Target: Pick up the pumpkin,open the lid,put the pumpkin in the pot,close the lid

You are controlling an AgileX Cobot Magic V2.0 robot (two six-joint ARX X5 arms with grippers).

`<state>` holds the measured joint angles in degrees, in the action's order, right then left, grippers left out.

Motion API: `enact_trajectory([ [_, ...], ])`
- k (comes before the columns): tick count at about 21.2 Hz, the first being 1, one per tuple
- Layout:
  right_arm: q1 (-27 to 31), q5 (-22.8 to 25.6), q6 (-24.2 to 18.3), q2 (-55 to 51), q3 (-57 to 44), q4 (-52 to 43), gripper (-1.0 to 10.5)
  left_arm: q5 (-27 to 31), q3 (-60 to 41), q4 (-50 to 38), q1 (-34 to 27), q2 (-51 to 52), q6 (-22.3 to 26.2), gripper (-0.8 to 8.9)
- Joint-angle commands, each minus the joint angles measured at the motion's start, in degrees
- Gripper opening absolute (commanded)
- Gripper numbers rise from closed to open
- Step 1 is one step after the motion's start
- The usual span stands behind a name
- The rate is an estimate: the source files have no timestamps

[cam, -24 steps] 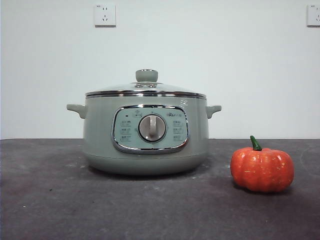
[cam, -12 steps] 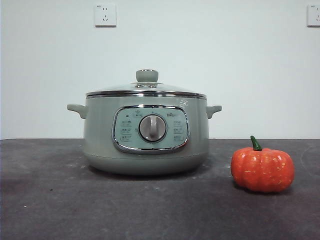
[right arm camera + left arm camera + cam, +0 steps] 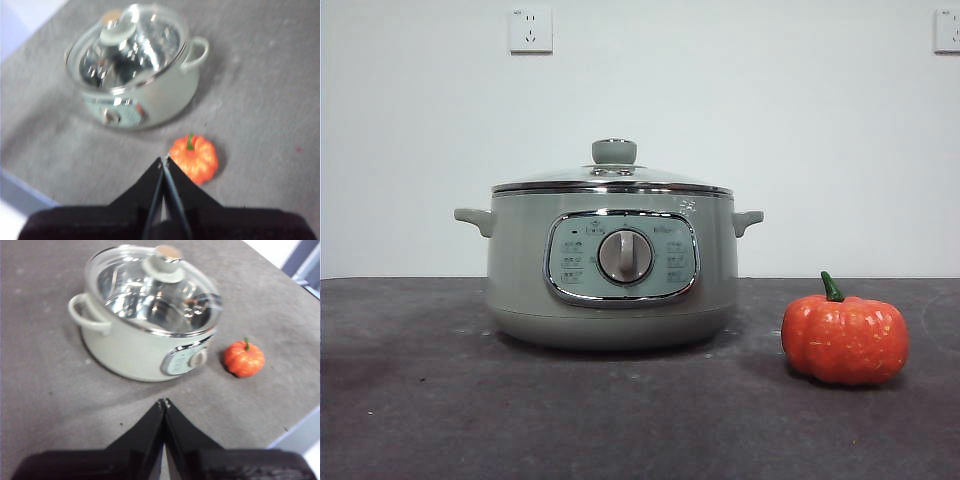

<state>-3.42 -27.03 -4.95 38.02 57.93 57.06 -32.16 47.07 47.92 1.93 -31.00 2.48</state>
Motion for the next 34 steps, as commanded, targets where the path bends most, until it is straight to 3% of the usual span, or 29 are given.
enact_trajectory([
  [1, -1.2, -0.1, -4.2, 2.2, 2.9, 5.0, -0.1, -1.4, 3.1, 2.5, 0.0, -1.2, 3.9, -0.08],
  [7, -2.3, -0.1, -4.6, 3.6, 4.0, 8.1, 0.1, -1.3, 6.6, 6.0, 0.0, -1.9, 5.3, 0.02],
  [8, -2.3, -0.1, -4.6, 3.6, 4.0, 8.1, 0.1, -1.3, 6.6, 6.3, 0.0, -1.9, 5.3, 0.46],
  [9, -2.3, -0.1, -4.6, 3.6, 4.0, 7.9, 0.7, -1.3, 6.6, 6.5, 0.0, -1.9, 5.2, 2.26],
  [11, -2.3, -0.1, -3.7, 3.6, 4.0, 7.9, 4.3, -1.2, 6.6, 6.6, 0.0, -1.9, 5.1, 7.18],
  [12, -2.3, -0.1, -2.8, 3.6, 4.0, 7.9, 6.3, -1.2, 6.6, 6.6, 0.0, -1.9, 5.1, 7.94],
  [13, -2.3, -0.1, -2.4, 3.6, 4.0, 7.9, 7.2, -1.2, 6.6, 6.6, 0.0, -1.9, 5.1, 7.89],
  [19, -2.6, -0.1, -2.4, 4.1, 4.0, 7.9, 7.2, -1.2, 6.6, 6.8, 0.0, -1.9, 5.0, 7.89],
  [23, -5.9, 0.9, -2.4, 9.4, 4.0, 7.0, 7.2, -1.3, 6.6, 6.8, 0.0, -1.9, 5.0, 7.88],
  [34, -18.5, 17.1, -2.4, 40.2, 4.0, -5.7, 7.2, -1.2, 6.6, 6.8, 0.0, -1.9, 5.0, 7.88],
])
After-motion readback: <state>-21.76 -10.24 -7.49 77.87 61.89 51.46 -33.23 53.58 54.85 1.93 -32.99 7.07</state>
